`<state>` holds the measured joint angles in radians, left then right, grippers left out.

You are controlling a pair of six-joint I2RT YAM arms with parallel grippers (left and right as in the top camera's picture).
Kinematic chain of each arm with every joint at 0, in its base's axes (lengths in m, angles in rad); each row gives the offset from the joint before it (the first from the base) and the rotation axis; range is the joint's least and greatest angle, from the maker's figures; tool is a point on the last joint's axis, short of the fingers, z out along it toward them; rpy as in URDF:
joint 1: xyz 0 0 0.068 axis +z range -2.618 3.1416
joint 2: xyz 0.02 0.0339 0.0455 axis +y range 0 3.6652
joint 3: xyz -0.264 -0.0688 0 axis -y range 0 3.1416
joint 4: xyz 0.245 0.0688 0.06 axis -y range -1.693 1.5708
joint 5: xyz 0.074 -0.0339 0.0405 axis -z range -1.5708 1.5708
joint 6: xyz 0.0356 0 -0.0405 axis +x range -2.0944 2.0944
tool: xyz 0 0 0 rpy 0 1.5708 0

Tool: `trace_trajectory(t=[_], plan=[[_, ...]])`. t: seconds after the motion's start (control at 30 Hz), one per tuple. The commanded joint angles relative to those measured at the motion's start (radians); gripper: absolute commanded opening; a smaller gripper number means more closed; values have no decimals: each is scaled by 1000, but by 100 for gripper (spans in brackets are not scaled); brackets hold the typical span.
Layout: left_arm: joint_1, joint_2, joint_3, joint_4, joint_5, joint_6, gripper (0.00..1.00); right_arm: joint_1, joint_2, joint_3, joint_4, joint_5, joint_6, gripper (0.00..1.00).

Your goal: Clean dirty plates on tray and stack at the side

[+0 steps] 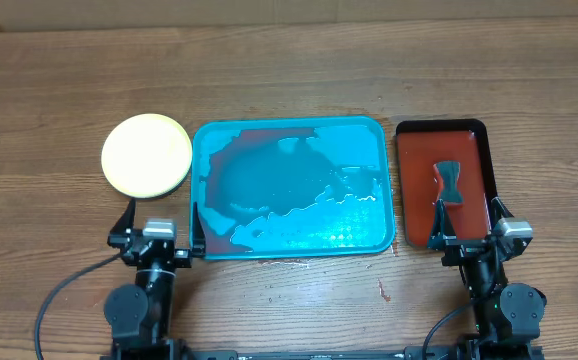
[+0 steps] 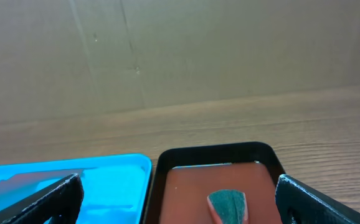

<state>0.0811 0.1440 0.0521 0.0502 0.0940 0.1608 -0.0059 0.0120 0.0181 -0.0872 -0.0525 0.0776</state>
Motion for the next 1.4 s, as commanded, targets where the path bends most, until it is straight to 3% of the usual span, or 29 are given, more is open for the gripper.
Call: trace_trajectory(t=[0.0, 0.17, 1.37], plan=[[0, -74, -48, -14, 0, 27, 100, 0, -9, -10, 6, -5, 2, 100], [-24, -140, -47, -129, -30, 53, 100, 0, -9, -10, 6, -5, 2, 100], [-36, -140, -47, -125, -42, 41, 100, 0, -9, -10, 6, -5, 2, 100]])
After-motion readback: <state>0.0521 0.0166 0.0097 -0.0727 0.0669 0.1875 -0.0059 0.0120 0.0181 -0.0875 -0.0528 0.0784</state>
